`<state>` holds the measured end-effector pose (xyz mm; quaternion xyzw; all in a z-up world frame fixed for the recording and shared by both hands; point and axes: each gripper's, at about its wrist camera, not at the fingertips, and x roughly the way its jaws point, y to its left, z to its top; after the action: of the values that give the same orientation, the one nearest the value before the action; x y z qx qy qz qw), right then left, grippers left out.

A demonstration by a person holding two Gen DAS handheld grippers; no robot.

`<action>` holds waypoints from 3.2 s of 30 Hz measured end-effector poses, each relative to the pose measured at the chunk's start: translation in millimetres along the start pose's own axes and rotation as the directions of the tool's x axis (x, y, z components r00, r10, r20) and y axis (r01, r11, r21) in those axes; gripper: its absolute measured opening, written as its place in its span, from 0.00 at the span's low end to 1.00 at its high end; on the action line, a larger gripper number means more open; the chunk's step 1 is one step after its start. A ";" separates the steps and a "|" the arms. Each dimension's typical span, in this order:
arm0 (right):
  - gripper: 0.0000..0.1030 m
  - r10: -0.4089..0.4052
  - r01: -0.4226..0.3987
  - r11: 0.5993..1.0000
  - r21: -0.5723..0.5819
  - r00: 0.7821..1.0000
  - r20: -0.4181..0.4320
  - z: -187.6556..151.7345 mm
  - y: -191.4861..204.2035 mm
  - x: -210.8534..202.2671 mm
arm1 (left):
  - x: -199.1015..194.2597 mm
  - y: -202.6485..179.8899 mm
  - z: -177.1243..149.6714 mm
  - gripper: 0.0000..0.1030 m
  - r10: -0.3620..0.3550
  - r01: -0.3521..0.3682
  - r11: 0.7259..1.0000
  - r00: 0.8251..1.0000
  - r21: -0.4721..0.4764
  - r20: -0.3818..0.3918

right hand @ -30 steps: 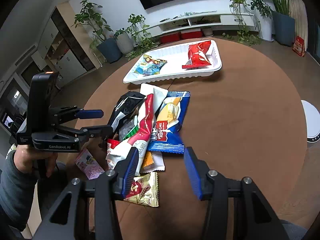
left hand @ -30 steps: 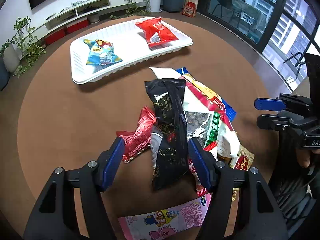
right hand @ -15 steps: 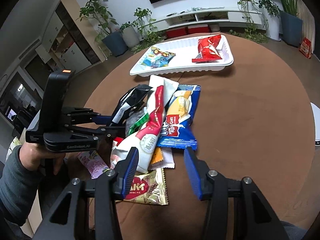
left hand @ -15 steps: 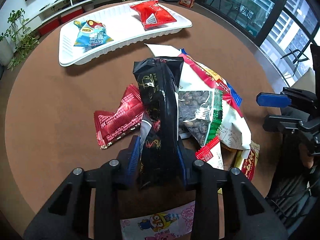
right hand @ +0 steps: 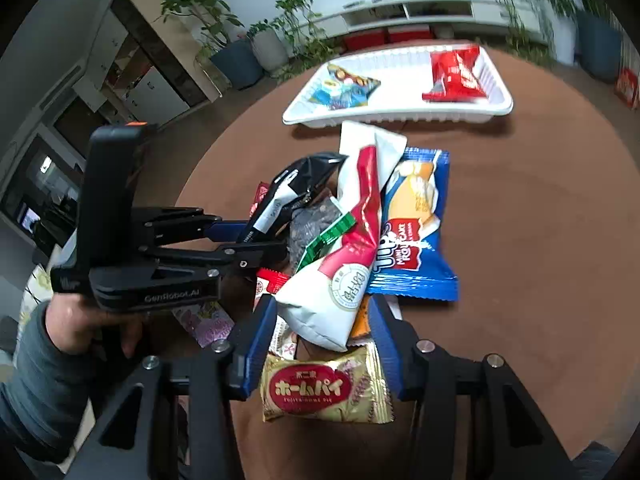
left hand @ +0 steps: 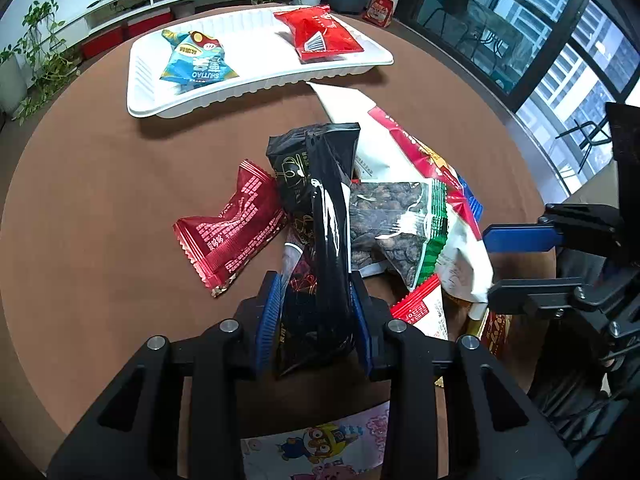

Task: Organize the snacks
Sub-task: 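Hold the black bag with left tool while right tool grasps the white-red packet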

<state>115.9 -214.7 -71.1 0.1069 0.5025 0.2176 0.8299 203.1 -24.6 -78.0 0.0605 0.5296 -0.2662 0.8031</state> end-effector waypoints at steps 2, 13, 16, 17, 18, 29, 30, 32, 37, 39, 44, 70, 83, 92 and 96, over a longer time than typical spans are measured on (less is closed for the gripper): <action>0.50 0.031 -0.031 0.999 0.040 0.999 -0.016 4.1 -3.7 3.2 | 0.0 0.7 0.3 0.30 -0.005 0.005 1.000 1.000 -0.005 0.003; 0.50 0.222 -0.199 0.944 0.263 0.973 -0.064 14.2 -28.8 25.6 | -0.3 2.9 -0.9 0.30 -0.028 0.028 0.999 1.000 -0.018 0.007; 0.50 0.248 -0.222 0.932 0.286 0.967 -0.057 11.9 -33.5 27.2 | 0.4 4.7 -0.6 0.30 -0.039 0.039 0.999 0.999 -0.024 0.008; 0.48 0.253 -0.226 0.929 0.292 0.966 -0.058 10.8 -34.9 27.7 | 0.6 5.2 -0.9 0.30 -0.043 0.043 0.999 0.999 -0.027 0.008; 0.47 0.257 -0.229 0.927 0.298 0.965 -0.058 9.8 -36.7 28.3 | 1.1 5.4 -0.8 0.30 -0.046 0.046 0.999 0.999 -0.027 0.006; 0.39 0.244 -0.221 0.937 0.269 0.968 -0.054 7.3 -37.2 26.6 | 2.0 4.8 -1.8 0.30 -0.042 0.042 0.999 0.999 -0.029 0.007; 0.39 0.240 -0.219 0.939 0.264 0.969 -0.051 7.0 -37.1 25.5 | 1.3 4.8 -2.5 0.30 -0.043 0.043 0.999 0.999 -0.030 0.009; 0.39 0.230 -0.211 0.944 0.255 0.972 -0.045 6.4 -35.9 22.3 | 0.3 5.7 -3.7 0.29 -0.046 0.046 0.998 0.999 -0.035 0.013; 0.38 0.196 -0.186 0.954 0.236 0.980 -0.021 5.1 -36.9 12.4 | -2.7 10.3 -5.2 0.27 -0.052 0.053 0.997 0.998 -0.050 0.024; 0.37 0.186 -0.179 0.957 0.226 0.983 -0.009 4.6 -36.5 7.9 | -4.6 11.2 -6.1 0.27 -0.058 0.060 0.997 0.998 -0.052 0.029; 0.32 0.168 -0.169 0.968 0.186 0.985 0.022 4.3 -32.4 -0.3 | -8.6 12.7 -7.1 0.27 -0.075 0.077 0.995 0.996 -0.059 0.042; 0.26 0.124 -0.122 0.988 0.098 0.992 -0.020 -0.9 -14.9 16.2 | -5.4 11.1 -8.1 0.21 -0.071 0.072 0.997 0.997 -0.042 0.040; 0.22 0.091 -0.093 0.994 0.064 0.995 0.044 1.0 -9.6 0.5 | -12.8 11.8 -8.7 0.20 -0.084 0.088 0.995 0.994 -0.053 0.077; 0.22 0.089 -0.091 0.995 0.046 0.995 0.044 -2.3 -4.4 -2.9 | -13.5 11.5 -9.5 0.19 -0.088 0.093 0.994 0.993 -0.056 0.084; 0.20 0.088 -0.090 0.995 0.038 0.994 0.058 -1.1 -1.8 -9.4 | -16.0 13.2 -10.0 0.19 -0.090 0.096 0.993 0.991 -0.063 0.097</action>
<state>111.6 -220.7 -64.9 0.1520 0.4778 0.2412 0.8310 196.6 -3.8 -70.7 -0.0041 0.5024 -0.2878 0.8154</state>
